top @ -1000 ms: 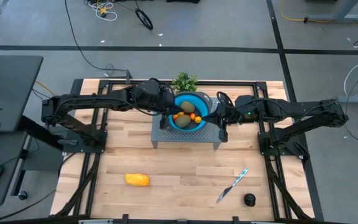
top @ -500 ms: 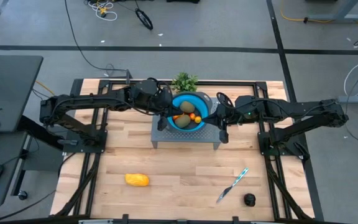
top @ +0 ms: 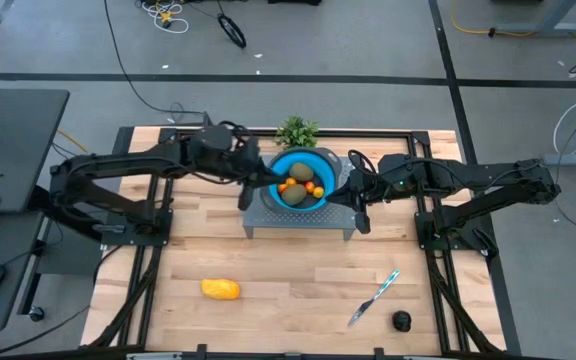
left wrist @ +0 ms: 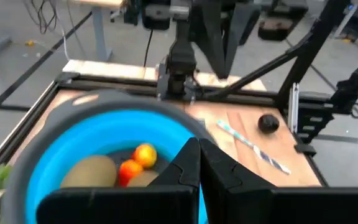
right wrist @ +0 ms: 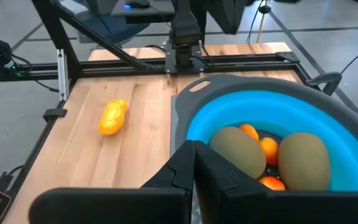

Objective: Pick & Place Fruit
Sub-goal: Put the plum into the strainer bowl on the shelf

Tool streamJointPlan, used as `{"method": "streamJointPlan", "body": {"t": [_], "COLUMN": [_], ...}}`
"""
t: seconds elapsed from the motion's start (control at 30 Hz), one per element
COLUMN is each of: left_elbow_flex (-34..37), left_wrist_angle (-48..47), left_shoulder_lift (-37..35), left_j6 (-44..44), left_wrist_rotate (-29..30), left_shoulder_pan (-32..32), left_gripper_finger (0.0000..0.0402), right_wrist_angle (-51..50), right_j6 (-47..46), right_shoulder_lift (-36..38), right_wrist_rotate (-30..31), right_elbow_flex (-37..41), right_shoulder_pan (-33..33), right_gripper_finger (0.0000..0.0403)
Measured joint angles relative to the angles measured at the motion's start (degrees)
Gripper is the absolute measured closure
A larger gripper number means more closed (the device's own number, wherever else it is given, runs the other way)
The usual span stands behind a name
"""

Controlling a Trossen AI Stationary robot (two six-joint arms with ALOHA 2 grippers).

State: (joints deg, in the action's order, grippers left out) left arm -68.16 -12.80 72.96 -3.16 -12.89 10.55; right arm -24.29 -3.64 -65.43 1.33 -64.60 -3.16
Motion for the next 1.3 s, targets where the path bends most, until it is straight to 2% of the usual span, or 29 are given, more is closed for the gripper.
{"method": "streamJointPlan", "body": {"t": [0.4, 0.53, 0.67, 1.03, 1.3], "left_elbow_flex": [0.0, 0.0, 0.0, 0.0, 0.0], "left_wrist_angle": [-4.4, -4.5, -4.8, -7.5, -8.6], "left_shoulder_lift": [-6.9, -8.2, -8.6, -9.5, -11.8], "left_j6": [0.9, 1.8, 1.9, 1.9, 0.6], "left_wrist_rotate": [6.5, 10.5, 10.8, 13.4, 14.9], "left_shoulder_pan": [0.0, -0.4, -1.0, -6.3, -6.8], "left_gripper_finger": [0.0399, 0.0399, 0.0399, 0.0400, 0.0400], "right_wrist_angle": [-0.2, -0.2, -0.4, -5.4, -7.4], "right_j6": [0.0, 0.0, 0.0, 0.0, 0.0], "right_shoulder_lift": [0.0, 0.1, 0.9, 8.7, 14.3], "right_wrist_rotate": [-0.1, -0.1, -0.1, -0.1, 0.0], "right_elbow_flex": [0.0, 0.0, 0.0, 0.0, 0.0], "right_shoulder_pan": [0.0, -0.2, -1.2, -5.9, -9.7], "right_gripper_finger": [0.0390, 0.0390, 0.0390, 0.0390, 0.0390]}}
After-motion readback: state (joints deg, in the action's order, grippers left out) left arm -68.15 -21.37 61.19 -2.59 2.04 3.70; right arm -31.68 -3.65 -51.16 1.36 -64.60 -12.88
